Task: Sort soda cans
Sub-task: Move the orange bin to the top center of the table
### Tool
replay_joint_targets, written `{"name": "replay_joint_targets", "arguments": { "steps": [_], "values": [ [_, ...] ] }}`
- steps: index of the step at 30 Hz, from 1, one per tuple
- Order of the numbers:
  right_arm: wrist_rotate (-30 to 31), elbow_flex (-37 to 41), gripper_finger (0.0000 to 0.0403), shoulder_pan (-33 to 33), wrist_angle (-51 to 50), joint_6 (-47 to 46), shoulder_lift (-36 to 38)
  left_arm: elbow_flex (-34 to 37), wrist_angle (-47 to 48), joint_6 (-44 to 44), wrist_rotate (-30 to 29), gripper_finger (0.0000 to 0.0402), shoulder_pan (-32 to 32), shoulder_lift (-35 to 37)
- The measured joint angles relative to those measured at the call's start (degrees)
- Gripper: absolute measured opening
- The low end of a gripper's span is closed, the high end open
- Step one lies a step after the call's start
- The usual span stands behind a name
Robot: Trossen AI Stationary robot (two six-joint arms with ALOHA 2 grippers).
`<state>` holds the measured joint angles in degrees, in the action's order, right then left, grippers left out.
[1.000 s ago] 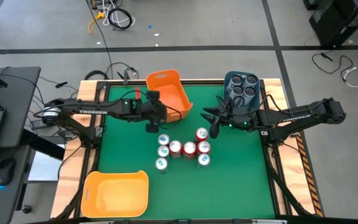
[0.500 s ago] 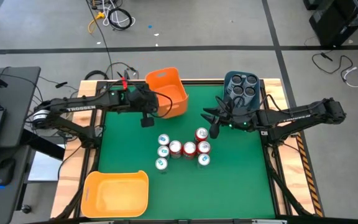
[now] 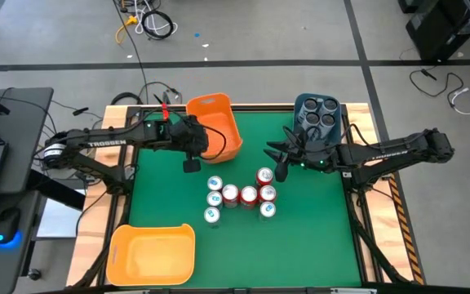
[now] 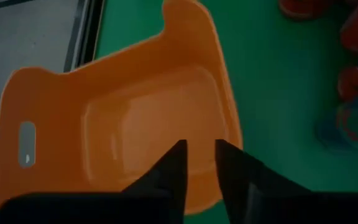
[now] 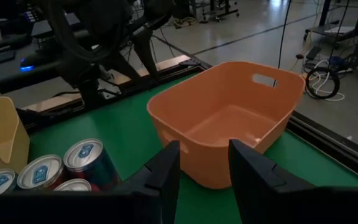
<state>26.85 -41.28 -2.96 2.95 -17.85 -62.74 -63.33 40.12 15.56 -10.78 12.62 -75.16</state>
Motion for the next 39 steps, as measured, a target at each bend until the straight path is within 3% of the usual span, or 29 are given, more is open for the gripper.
{"name": "replay_joint_targets", "arguments": {
  "steps": [3, 5, 8, 10, 15, 22, 28, 39],
  "values": [
    [0.00, 0.00, 0.0123, 0.00, 0.01, 0.00, 0.00, -0.02, 0.16, 0.10, -1.00, 0.0127, -0.56, 0.00],
    [0.00, 0.00, 0.0123, 0.00, -0.01, 0.00, 0.00, -0.62, 2.25, -1.44, -5.59, 0.0138, -0.72, 0.00],
    [0.00, 0.00, 0.0123, 0.00, -0.01, 0.00, 0.00, -1.70, 5.91, -5.52, -16.52, 0.0130, 0.71, 0.73],
    [0.02, 0.00, 0.0123, 0.00, -0.05, 0.01, 0.00, -1.68, 8.39, -7.52, -18.82, 0.0106, 4.25, 2.21],
    [0.00, 0.00, 0.0123, 0.00, -0.32, 0.13, 0.00, 1.24, 6.76, -9.83, -13.51, 0.0014, 17.44, 4.98],
    [0.01, 0.00, 0.0123, 0.01, -0.29, 0.07, 0.00, 3.89, 3.14, -5.40, -2.13, 0.0004, 30.48, -0.03],
    [0.01, 0.00, 0.0123, 0.02, -0.27, 0.04, 0.00, 3.21, 2.87, -0.42, 4.50, 0.0002, 34.10, -6.40],
    [0.01, 0.00, 0.0123, 0.02, -0.42, 0.04, 0.00, 0.28, 0.46, -0.05, 13.05, 0.0001, 31.81, -13.09]
  ]
}}
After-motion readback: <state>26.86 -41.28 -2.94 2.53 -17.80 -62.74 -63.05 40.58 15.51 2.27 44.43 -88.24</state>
